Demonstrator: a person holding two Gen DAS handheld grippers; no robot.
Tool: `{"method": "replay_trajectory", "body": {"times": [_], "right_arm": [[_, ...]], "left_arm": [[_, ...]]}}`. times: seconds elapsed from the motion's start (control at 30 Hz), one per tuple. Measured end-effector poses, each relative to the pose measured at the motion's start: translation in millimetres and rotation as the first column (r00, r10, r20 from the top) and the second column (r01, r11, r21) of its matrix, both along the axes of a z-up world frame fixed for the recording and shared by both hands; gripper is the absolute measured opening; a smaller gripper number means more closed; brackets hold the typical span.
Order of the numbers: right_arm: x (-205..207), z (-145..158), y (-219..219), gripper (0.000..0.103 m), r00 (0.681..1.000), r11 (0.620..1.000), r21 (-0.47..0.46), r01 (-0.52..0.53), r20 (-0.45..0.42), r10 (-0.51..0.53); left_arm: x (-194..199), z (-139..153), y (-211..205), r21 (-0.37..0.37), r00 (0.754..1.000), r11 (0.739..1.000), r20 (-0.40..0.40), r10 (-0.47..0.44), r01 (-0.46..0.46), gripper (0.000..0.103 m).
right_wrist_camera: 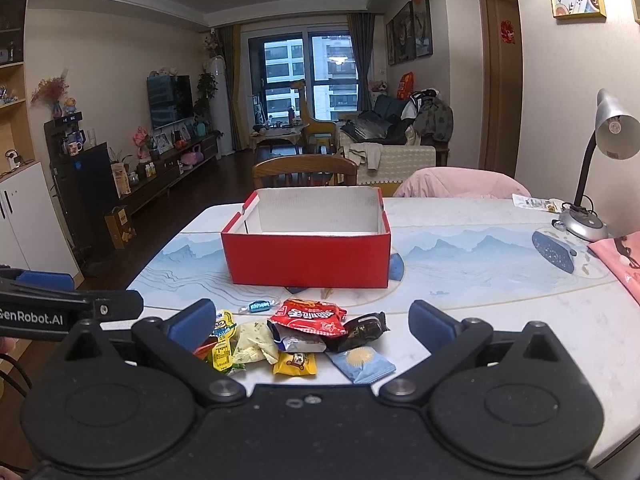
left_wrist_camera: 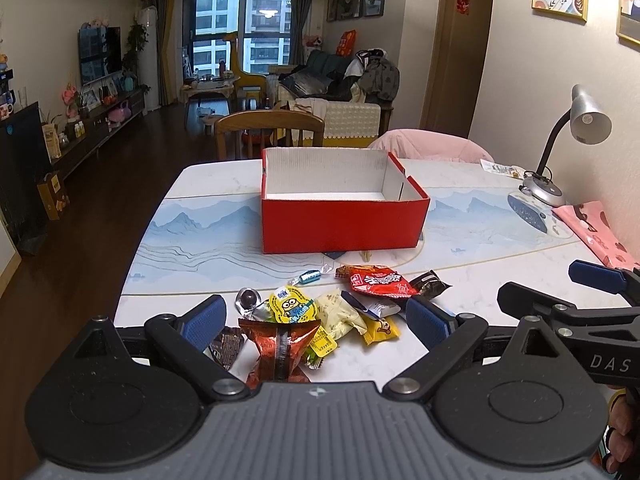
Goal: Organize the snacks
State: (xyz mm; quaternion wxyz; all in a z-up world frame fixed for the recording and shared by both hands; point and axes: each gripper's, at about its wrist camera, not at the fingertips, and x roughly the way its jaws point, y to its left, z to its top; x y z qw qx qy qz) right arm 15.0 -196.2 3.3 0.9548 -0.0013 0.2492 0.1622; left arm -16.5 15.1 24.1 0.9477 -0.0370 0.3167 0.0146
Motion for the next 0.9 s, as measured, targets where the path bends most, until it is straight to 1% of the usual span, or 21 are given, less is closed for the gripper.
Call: {"method": "replay_trajectory", "body": {"times": [0.17,0.33,0.6,0.9], "right_arm": [[-2,4,2,0.103,0.999,1.0,-0.008,0.017,0.043,-0.017],[-1,7,2,0.103,0.997,1.0,0.0,0.027,0.068,-0.027],[2,8,7,0.103,0.998,1.0,-0.004,-0.007,0.07,0.007],[4,7,11,0.103,0.998,1.0,-0.002,-0.016,0.057,0.016]], "left_arm": [[-2,1,1,0.001,1.0,1.0,0.025,-0.006,0.006,0.097],[0,1,2,0.0,1.0,1.0,0.022,-0.008,0.008,0.097],[2,-1,3,0.004,1.0,1.0,0.023,-0.014,0.014,0.097],[4,-4,5,0.003,1.0,1.0,0.015,-0.015,0.015,0.097]]}}
